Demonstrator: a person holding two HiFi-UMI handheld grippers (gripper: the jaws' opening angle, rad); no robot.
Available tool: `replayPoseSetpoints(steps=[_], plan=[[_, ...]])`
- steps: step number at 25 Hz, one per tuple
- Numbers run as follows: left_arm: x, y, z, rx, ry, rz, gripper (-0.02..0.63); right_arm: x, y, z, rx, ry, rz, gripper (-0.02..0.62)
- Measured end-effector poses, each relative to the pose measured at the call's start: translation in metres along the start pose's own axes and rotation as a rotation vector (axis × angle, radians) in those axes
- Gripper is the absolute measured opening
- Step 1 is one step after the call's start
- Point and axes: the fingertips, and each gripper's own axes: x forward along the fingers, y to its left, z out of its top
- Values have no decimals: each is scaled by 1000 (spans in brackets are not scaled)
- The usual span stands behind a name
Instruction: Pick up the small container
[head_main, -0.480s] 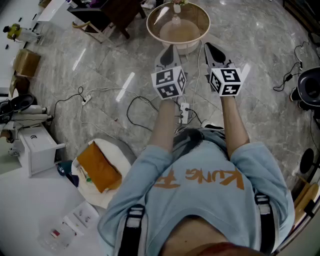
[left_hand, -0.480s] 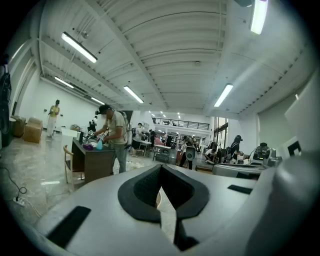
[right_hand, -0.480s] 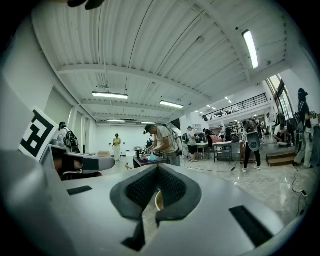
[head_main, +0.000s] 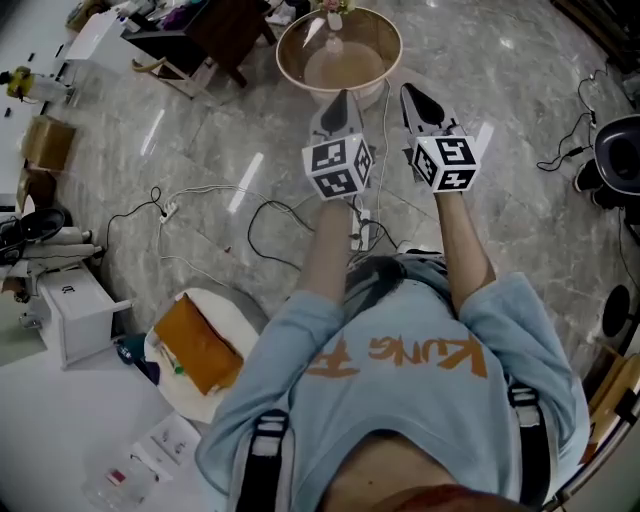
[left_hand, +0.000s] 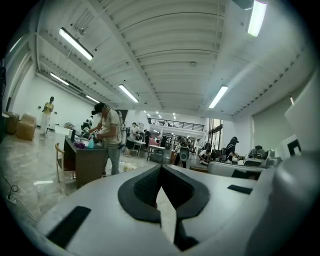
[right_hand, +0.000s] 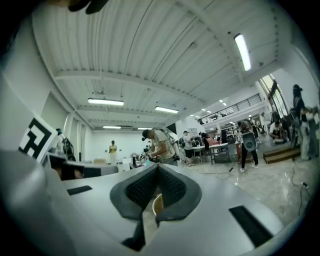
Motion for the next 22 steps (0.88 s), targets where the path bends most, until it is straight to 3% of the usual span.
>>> replayPoseSetpoints(steps=[2,9,18,22], plan=[[3,-6,-2,-1,1,1,23,-2,-10,2,39,-17,-9,14],[7,-28,-5,-4,-8,23,23,-11,-27,1,24,7,34,14],[2,-51,-12,-48,-43,95,23,-32,-61,-5,67,24,73,14],[2,-50,-20,-27,-15,138,23,-38,-71,-10,81,31,77,14]])
